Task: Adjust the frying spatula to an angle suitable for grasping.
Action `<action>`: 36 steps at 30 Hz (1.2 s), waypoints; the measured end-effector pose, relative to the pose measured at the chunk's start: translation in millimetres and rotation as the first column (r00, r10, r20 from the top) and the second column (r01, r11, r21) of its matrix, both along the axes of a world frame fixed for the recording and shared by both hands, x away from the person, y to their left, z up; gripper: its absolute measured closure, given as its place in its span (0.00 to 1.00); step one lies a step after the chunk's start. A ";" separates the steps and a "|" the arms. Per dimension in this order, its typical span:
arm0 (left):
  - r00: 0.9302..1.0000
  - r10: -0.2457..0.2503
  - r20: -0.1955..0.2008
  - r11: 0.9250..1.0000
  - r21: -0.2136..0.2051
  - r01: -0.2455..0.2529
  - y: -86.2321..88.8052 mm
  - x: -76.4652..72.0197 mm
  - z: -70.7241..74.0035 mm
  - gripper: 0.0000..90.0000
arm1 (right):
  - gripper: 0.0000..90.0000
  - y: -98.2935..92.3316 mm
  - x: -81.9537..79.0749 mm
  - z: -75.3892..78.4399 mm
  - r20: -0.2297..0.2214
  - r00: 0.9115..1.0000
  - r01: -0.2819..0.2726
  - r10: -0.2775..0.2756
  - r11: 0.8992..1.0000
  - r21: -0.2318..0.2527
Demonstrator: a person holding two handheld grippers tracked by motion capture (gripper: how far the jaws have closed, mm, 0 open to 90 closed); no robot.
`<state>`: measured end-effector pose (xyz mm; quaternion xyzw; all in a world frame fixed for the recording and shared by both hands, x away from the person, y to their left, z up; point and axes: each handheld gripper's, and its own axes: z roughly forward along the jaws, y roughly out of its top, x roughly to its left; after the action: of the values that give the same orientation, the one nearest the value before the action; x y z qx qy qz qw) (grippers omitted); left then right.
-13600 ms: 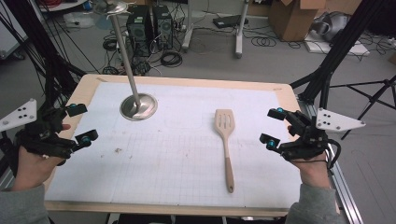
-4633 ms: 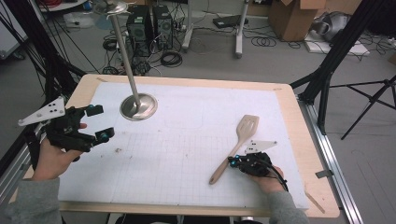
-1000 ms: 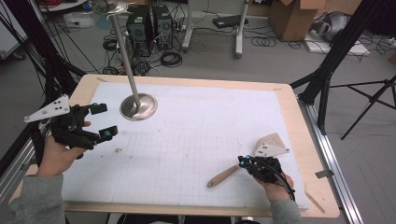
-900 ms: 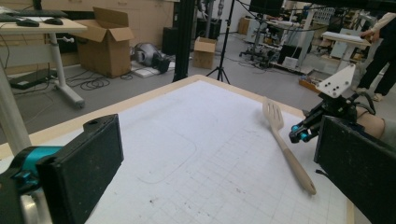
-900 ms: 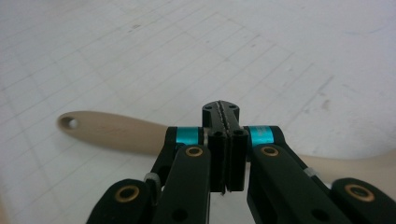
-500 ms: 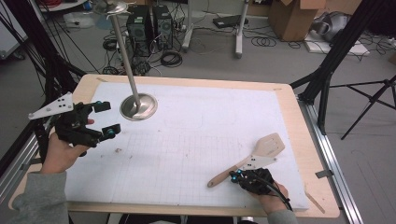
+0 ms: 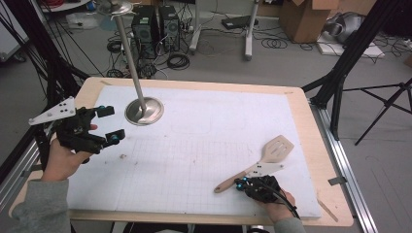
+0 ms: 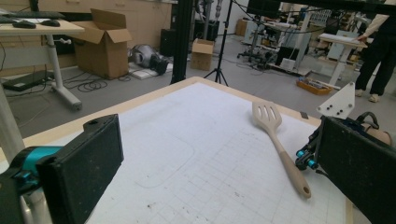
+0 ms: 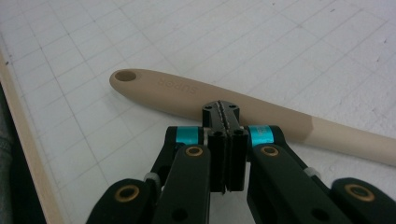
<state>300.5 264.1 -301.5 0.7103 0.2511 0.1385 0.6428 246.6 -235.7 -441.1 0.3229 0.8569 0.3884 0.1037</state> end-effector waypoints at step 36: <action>0.999 0.053 -0.004 0.998 0.015 -0.053 16.0 -16.4 -2.5 0.02 | 1.00 31.8 36.9 -4.2 0.090 0.994 0.059 -0.060 0.998 0.009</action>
<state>284.0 280.1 -304.0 0.7086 0.2704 0.1557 0.6329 283.5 -203.9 -445.3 0.3305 0.8400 0.4022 0.1528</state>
